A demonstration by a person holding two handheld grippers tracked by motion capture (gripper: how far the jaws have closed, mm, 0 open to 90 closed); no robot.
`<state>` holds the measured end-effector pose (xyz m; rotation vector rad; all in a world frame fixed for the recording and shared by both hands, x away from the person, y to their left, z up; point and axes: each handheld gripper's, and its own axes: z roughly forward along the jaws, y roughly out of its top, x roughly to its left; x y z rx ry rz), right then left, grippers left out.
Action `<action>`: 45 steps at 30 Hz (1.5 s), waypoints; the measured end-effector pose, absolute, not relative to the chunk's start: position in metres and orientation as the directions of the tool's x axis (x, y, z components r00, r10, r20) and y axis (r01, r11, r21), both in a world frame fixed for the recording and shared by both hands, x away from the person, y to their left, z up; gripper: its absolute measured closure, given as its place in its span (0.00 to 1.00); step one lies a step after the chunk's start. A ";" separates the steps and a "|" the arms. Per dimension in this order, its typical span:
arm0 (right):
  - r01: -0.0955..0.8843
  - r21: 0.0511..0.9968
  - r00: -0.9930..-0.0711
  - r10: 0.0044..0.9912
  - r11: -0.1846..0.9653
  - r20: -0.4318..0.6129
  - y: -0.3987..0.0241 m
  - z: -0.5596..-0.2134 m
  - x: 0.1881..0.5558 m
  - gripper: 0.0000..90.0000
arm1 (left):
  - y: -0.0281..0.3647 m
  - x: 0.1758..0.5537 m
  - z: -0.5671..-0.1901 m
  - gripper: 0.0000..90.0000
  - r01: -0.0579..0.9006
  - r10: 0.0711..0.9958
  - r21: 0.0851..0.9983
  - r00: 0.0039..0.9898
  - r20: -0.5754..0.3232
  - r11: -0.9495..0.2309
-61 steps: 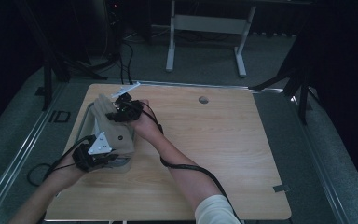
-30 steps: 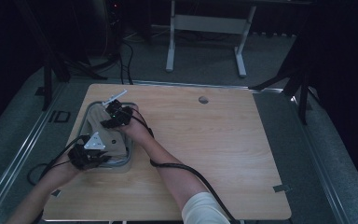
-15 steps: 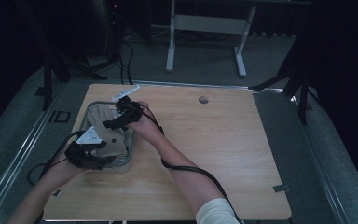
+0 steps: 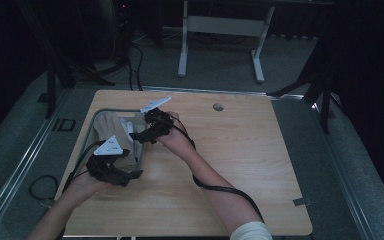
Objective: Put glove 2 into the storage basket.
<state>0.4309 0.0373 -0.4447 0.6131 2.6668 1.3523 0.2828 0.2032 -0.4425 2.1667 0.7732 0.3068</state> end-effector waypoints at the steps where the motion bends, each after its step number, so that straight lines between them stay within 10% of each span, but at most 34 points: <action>1: 0.309 0.791 -0.914 0.396 0.528 0.093 0.029 -0.445 0.430 0.17 | 0.196 0.282 -0.444 0.17 0.420 0.611 0.758 0.791 -0.036 -0.499; 45: 0.389 0.754 -0.870 0.481 0.530 0.111 -0.120 -0.523 0.394 0.17 | 0.097 0.280 -0.516 0.17 0.354 0.475 0.786 0.875 -0.087 -0.507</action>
